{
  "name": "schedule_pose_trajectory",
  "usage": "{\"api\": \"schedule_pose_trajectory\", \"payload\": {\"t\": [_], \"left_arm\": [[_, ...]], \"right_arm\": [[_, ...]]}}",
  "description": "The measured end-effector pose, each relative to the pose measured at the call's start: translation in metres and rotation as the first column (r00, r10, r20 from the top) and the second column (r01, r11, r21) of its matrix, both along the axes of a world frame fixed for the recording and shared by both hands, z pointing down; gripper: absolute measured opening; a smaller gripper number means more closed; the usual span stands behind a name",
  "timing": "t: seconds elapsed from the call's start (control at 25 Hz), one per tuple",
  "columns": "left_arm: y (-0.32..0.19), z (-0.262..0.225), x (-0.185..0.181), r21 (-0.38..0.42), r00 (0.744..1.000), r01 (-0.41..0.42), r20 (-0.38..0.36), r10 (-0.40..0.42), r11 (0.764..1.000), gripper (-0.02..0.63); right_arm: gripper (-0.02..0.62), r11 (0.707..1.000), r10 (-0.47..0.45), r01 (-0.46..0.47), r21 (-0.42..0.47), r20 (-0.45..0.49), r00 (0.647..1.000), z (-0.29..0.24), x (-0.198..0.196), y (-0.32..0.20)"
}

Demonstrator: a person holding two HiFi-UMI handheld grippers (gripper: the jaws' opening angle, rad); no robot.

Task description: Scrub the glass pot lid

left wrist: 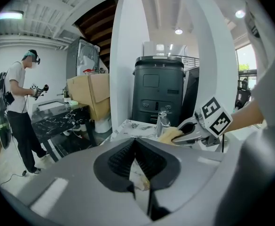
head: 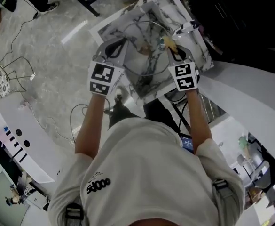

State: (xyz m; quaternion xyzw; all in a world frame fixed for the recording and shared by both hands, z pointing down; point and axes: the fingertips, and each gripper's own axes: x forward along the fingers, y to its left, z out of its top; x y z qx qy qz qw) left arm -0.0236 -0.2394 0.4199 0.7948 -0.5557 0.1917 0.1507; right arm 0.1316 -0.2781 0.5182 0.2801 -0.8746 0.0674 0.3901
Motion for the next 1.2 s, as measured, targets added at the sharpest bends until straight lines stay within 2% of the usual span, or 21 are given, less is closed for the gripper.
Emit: {"api": "schedule_pose_trajectory", "payload": {"t": [0.24, 0.36, 0.56, 0.72, 0.92, 1.08, 1.2], "left_arm": [[-0.005, 0.016, -0.006, -0.034, 0.999, 0.037, 0.005, -0.037, 0.999, 0.011], [-0.007, 0.025, -0.007, -0.05, 0.999, 0.05, -0.002, -0.05, 0.998, 0.011], [-0.008, 0.041, -0.007, -0.081, 0.998, 0.055, -0.026, -0.057, 0.995, 0.011], [-0.009, 0.047, -0.011, -0.088, 0.998, 0.058, -0.025, -0.061, 0.994, 0.011], [-0.007, 0.052, -0.014, -0.098, 0.998, 0.051, -0.025, -0.053, 0.994, 0.011], [-0.001, 0.055, -0.021, -0.107, 0.999, 0.048, -0.02, -0.051, 0.993, 0.011], [0.004, 0.056, -0.026, -0.113, 0.998, 0.051, -0.02, -0.053, 0.992, 0.011]], "right_arm": [[0.044, 1.0, -0.031, 0.031, 0.003, -0.072, 0.997, 0.03, -0.004, -0.012], [0.044, 0.997, -0.061, 0.066, 0.028, -0.158, 0.986, 0.045, -0.005, -0.018], [0.044, 0.987, -0.103, 0.135, 0.083, -0.315, 0.944, 0.072, -0.006, -0.024], [0.044, 0.986, -0.098, 0.14, 0.09, -0.365, 0.926, 0.086, -0.007, -0.03], [0.044, 0.975, -0.108, 0.185, 0.126, -0.457, 0.883, 0.1, -0.006, -0.036], [0.046, 0.967, -0.159, 0.239, 0.092, -0.515, 0.842, 0.114, -0.005, -0.032], [0.046, 0.965, -0.194, 0.259, 0.05, -0.53, 0.826, 0.122, 0.0, -0.022]]}}
